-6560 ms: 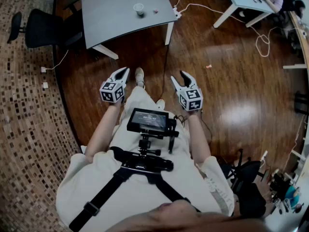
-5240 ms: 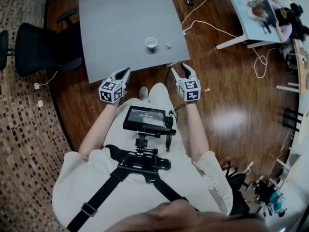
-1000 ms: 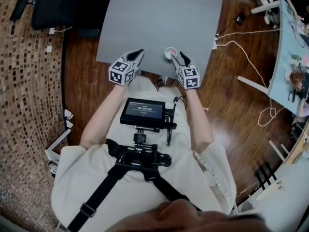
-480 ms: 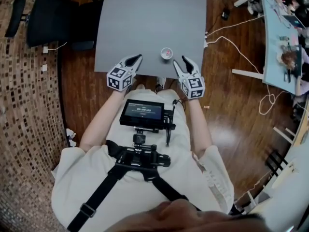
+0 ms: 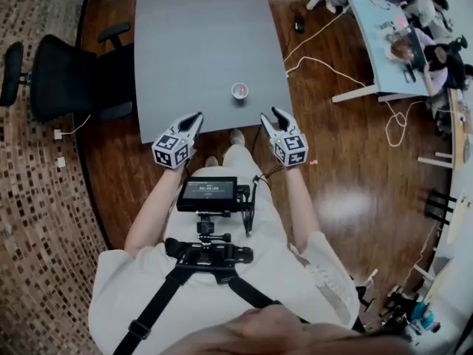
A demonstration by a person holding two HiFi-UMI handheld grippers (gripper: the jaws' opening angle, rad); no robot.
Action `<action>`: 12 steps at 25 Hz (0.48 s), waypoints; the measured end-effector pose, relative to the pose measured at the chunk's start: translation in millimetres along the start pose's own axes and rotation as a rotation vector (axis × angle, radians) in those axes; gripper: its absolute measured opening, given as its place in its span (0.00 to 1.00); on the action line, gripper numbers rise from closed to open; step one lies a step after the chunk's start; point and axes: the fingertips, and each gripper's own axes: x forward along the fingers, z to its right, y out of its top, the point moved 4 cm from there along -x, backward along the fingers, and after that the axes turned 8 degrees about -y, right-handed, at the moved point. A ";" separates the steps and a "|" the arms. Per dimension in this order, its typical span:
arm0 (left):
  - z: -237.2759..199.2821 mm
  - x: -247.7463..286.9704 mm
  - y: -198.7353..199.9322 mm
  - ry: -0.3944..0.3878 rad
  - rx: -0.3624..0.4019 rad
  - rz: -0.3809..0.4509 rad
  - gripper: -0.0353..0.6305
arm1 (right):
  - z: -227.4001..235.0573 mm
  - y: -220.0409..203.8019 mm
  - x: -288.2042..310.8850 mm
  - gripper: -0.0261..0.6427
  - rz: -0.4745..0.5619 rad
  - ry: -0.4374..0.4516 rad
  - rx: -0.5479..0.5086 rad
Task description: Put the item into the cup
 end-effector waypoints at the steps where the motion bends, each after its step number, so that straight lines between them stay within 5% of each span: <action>1: 3.0 -4.2 -0.7 -0.006 0.007 0.005 0.05 | -1.5 -1.3 -7.3 0.34 0.007 -0.016 0.002; 12: 32.8 -39.2 -31.8 -0.035 0.057 -0.012 0.05 | -23.5 -48.3 -70.5 0.32 0.047 -0.106 0.081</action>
